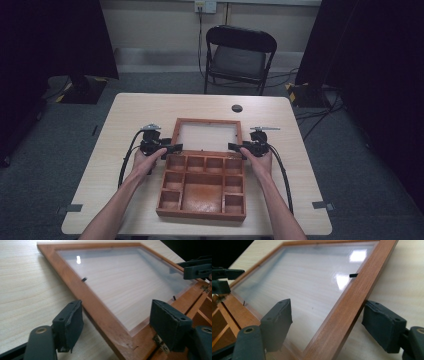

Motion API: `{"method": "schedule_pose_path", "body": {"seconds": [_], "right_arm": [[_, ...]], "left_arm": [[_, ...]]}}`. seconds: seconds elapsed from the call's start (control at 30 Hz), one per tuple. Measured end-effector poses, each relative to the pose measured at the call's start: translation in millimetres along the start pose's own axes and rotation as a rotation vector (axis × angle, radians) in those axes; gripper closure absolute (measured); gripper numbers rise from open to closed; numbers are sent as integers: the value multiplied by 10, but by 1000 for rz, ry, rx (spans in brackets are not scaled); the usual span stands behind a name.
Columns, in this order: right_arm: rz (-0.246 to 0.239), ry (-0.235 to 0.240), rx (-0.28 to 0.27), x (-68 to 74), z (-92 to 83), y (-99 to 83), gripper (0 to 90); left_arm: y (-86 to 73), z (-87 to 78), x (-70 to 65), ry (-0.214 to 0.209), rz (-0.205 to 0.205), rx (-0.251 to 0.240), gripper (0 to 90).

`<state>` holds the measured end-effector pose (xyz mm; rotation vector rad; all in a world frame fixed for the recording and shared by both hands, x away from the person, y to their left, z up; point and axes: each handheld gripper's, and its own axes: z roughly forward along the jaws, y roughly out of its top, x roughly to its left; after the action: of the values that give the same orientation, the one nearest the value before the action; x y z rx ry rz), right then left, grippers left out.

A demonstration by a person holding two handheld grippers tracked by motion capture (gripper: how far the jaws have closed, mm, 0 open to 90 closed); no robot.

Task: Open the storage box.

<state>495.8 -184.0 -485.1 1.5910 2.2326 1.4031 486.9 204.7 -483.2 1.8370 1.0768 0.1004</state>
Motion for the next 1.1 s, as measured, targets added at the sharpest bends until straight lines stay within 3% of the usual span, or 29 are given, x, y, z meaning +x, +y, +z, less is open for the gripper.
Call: {"method": "schedule_pose_path", "body": {"seconds": [0.07, 0.3, 0.6, 1.1], "right_arm": [[8, 8, -6, -16, 10, -18, 232], [-3, -35, -7, 0, -17, -1, 241], [-31, -35, -26, 10, -213, 26, 219], [-102, -82, -47, 17, -875, -190, 177]], "left_arm": [[4, -4, -6, 4, -3, -12, 256], [7, -43, 8, 19, -1, -11, 249], [-38, -205, 39, 48, 18, -15, 232], [-237, -693, 47, 136, 59, -11, 214]]}}
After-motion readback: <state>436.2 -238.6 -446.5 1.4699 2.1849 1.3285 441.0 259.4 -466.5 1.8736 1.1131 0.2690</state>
